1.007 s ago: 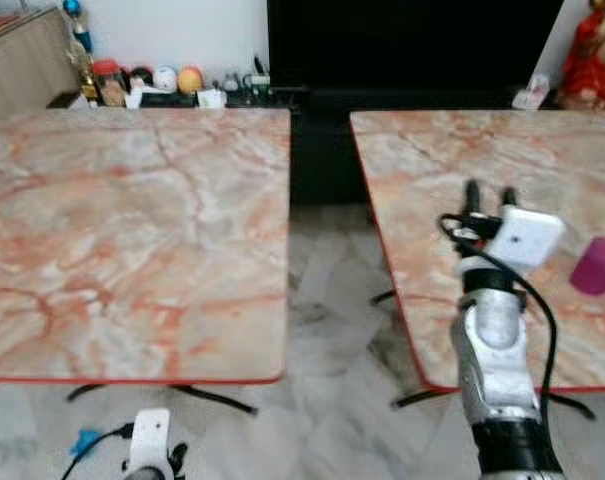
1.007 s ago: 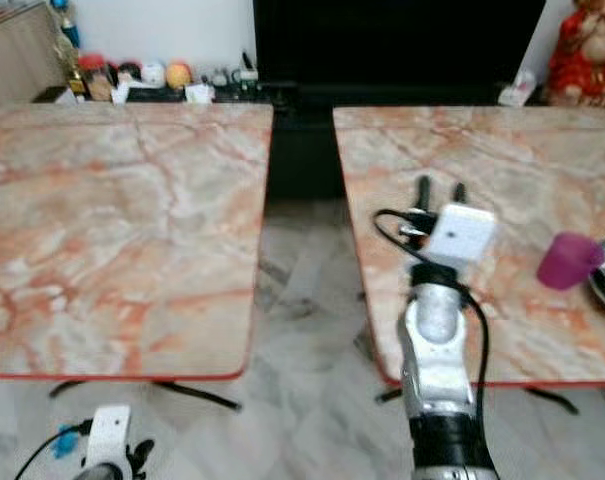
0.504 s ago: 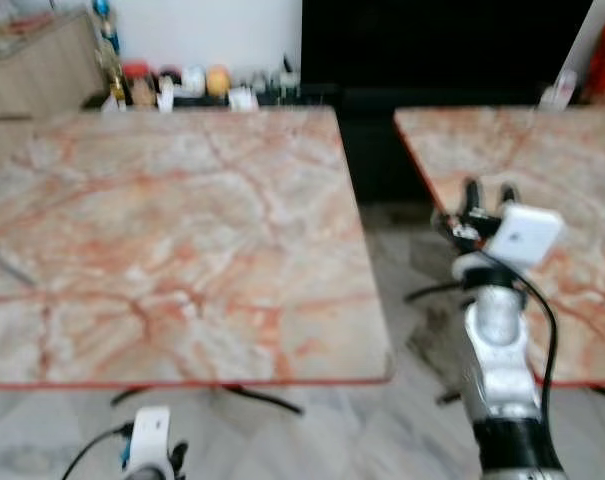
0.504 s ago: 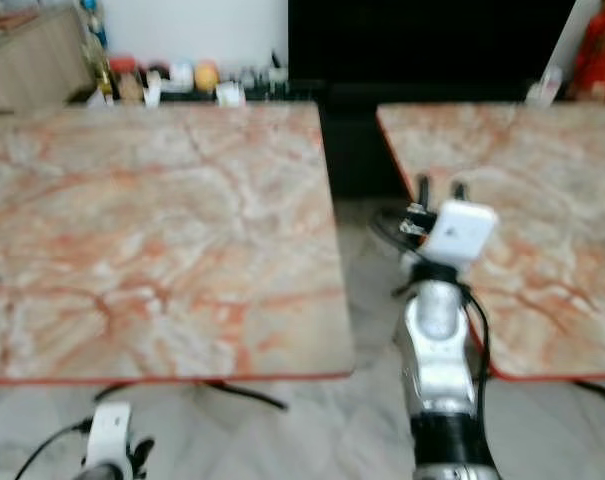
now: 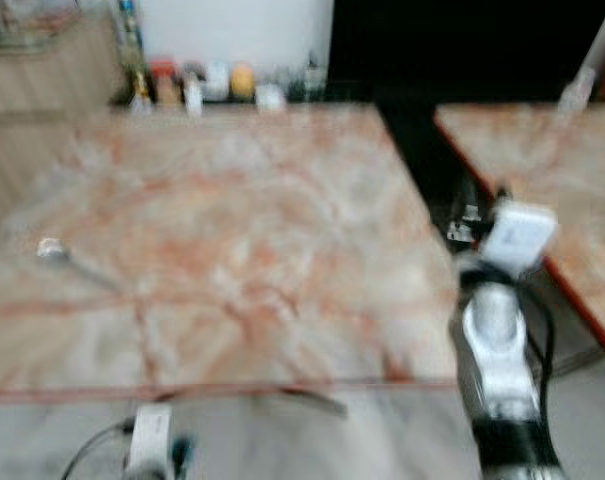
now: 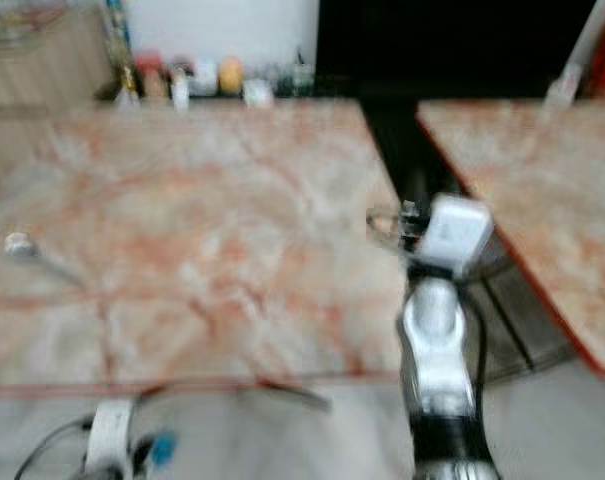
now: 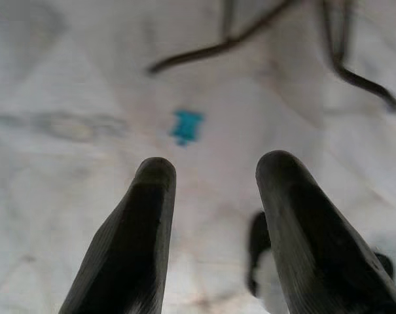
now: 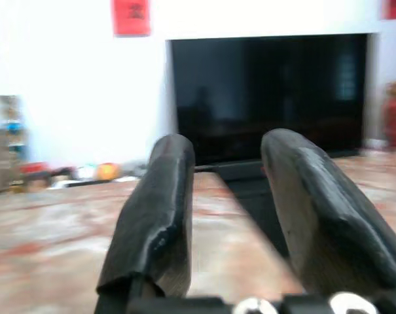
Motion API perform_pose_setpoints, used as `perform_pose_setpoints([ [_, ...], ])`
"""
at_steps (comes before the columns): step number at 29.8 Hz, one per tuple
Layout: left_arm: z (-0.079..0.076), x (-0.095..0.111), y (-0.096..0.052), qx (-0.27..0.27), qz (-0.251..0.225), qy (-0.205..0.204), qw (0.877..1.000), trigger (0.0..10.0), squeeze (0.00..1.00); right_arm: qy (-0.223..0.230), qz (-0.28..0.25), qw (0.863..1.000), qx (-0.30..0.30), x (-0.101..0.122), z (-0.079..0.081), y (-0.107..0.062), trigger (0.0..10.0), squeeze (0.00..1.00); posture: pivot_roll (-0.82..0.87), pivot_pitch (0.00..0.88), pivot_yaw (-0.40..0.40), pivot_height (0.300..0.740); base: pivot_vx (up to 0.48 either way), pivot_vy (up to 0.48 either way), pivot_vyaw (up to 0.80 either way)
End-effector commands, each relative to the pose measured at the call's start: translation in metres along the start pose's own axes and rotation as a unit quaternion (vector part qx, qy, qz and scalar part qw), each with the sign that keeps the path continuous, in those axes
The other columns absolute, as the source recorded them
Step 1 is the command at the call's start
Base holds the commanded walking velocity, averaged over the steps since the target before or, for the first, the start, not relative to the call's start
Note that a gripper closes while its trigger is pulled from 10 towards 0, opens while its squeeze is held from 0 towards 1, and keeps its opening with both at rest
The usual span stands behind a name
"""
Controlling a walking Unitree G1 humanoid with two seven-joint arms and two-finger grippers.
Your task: Setting the table
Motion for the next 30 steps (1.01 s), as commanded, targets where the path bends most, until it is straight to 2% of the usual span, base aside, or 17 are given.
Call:
perform_pose_setpoints([
  [1, -0.0053, -0.0126, -0.0023, -0.004, 0.020, -0.004, 1.000, 10.0, 0.00, -0.004, -0.002, 1.000, -0.008, 0.0013, -0.0067, 0.0006, 10.0, 0.00, 0.06, 0.000, 0.012, 0.740, 0.000, 0.465, 0.00],
  [30, -0.0030, -0.0148, -0.0028, -0.003, 0.025, -0.005, 1.000, 10.0, 0.00, 0.004, -0.001, 1.000, -0.001, 0.0002, -0.0040, 0.0010, 10.0, 0.00, 0.07, 0.000, 0.013, 0.740, 0.000, 0.464, 0.00],
])
Point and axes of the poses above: a point about 5 cm out from each wrist's last joint towards the gripper, its own y axis pointing out of the wrist towards the gripper, its own x axis along the axis of the wrist's last joint, z = x × y, the point moved 3 cm from there along y, pointing out of the wrist towards the gripper, and after that the axes turned 5 degrees about y, right-handed, at the moved point
